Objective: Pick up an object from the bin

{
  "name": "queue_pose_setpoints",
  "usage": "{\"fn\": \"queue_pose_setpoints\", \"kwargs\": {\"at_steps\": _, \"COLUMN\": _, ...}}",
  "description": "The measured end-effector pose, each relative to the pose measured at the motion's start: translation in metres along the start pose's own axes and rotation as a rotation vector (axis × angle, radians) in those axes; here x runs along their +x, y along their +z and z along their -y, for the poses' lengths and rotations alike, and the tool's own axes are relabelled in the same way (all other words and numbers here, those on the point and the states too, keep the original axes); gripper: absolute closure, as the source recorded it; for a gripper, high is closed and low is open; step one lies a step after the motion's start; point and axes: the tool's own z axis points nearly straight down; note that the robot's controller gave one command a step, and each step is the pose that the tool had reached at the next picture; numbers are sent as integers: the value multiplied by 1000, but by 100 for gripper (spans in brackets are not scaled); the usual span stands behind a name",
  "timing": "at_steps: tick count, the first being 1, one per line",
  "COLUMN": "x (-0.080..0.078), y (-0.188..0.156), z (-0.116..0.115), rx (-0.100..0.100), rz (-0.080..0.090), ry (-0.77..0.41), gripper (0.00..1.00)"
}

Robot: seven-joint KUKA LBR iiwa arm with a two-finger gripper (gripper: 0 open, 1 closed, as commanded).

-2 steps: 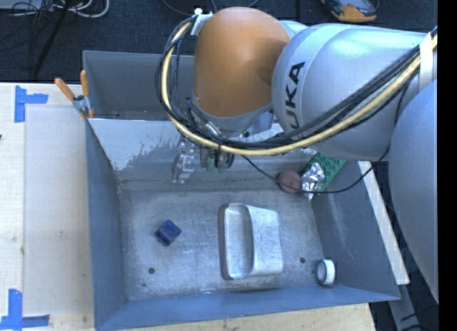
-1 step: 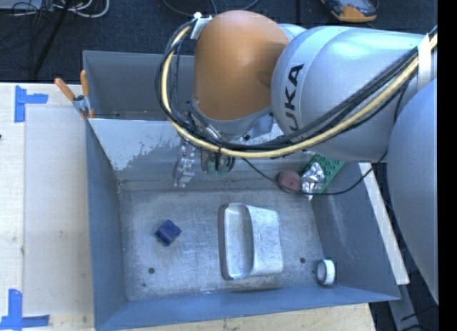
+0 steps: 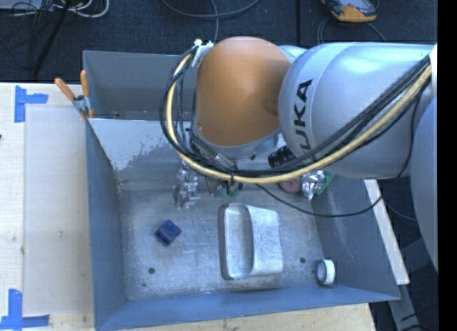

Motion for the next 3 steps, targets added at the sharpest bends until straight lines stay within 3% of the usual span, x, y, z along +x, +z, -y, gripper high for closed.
{"fn": "queue_pose_setpoints", "kwargs": {"at_steps": 1, "x": 11, "y": 116, "z": 8, "rx": 2, "rz": -5, "ry": 251, "gripper": 100}}
{"fn": "queue_pose_setpoints", "kwargs": {"at_steps": 2, "x": 10, "y": 113, "z": 8, "rx": -1, "rz": 1, "ry": 252, "gripper": 0}}
{"fn": "queue_pose_setpoints", "kwargs": {"at_steps": 3, "x": 3, "y": 174, "z": 3, "rx": -1, "rz": 5, "ry": 57, "gripper": 0}}
